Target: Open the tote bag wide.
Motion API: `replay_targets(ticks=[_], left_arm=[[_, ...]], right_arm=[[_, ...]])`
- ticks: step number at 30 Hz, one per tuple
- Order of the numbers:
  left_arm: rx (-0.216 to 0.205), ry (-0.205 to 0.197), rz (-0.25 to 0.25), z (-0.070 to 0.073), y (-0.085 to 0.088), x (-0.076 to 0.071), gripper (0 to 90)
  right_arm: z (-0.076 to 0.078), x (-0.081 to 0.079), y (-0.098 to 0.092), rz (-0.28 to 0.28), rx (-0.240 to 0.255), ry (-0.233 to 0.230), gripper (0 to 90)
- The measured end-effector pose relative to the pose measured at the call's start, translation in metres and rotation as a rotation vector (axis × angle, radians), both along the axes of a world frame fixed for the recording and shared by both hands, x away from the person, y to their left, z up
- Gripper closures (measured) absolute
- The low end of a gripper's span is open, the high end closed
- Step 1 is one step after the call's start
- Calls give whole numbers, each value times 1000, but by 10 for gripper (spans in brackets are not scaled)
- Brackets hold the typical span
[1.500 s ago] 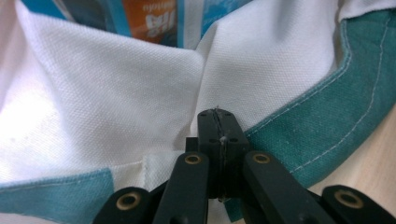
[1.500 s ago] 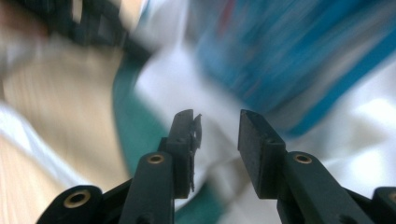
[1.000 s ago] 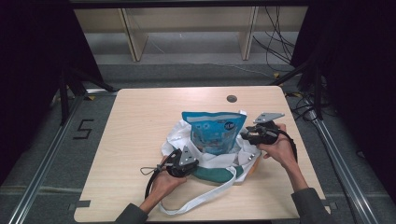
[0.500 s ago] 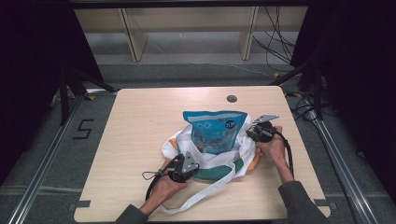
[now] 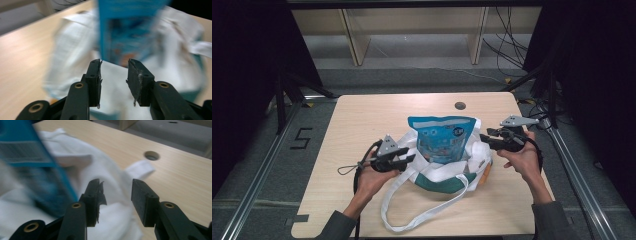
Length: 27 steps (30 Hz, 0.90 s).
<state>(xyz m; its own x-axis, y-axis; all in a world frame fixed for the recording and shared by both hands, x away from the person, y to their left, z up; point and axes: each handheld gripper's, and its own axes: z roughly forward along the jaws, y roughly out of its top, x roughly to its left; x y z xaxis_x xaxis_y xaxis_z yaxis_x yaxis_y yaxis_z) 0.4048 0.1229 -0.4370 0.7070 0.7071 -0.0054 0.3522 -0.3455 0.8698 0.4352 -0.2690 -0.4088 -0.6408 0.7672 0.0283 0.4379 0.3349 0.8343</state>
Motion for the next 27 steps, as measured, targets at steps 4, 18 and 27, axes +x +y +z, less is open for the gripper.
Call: replay_targets(ticks=[4,18,27], left_arm=[[-52,32,43,-1,7,22,652],[53,74,-20,-20,-14,74,563],[166,77,-56,-28,-17,78,546]], right_arm=[[-2,-22,27,114,-35,18,612],[-27,-42,85,332,-100,37,522],[-47,-31,107,397,-144,85,490]])
